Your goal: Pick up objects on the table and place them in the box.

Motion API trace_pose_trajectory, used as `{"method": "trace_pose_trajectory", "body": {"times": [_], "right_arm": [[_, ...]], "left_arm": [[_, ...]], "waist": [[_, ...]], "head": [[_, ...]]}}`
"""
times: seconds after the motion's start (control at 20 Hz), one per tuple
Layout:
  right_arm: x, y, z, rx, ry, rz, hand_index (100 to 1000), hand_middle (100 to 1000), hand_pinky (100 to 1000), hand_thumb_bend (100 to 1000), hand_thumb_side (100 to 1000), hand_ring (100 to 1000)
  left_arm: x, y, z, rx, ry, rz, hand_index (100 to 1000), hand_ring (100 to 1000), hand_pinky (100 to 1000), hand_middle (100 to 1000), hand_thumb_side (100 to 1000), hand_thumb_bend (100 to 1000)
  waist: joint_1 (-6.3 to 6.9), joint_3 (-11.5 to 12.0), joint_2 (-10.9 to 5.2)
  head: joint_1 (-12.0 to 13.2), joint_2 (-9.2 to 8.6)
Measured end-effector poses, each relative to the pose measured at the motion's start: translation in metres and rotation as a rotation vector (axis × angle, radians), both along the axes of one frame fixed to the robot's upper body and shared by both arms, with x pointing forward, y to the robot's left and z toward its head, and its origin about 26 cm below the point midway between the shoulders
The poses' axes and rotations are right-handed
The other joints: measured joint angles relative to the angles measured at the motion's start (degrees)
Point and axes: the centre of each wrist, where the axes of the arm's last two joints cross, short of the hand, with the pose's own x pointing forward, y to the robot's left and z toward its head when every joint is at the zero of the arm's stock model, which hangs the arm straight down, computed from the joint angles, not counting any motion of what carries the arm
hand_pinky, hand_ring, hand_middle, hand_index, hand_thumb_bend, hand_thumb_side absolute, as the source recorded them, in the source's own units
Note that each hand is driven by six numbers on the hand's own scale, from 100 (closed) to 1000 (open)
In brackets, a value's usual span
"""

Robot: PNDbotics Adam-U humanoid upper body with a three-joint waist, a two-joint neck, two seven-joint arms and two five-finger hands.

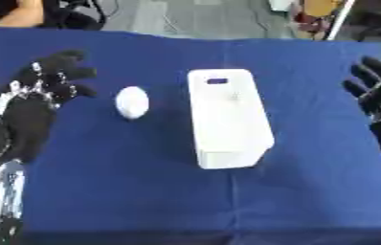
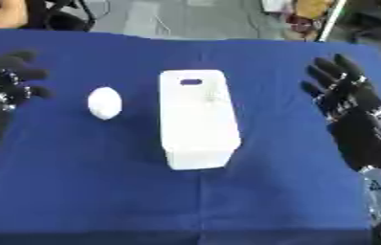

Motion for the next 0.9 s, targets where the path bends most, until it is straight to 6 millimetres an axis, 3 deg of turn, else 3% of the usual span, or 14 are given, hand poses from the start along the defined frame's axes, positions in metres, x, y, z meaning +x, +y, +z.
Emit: {"method": "trace_pose_trajectory", "body": {"times": [0.9], "right_arm": [[0.0, 0.0, 0.0, -0.002, 0.0, -0.001, 1000, 932, 991, 100, 627, 1000]], "left_arm": [[0.0, 0.0, 0.0, -0.001, -0.002, 0.001, 809, 763, 678, 859, 1000, 813]], "waist": [[0.28, -0.4, 0.0]], "head": [[0.4, 0.0]]}}
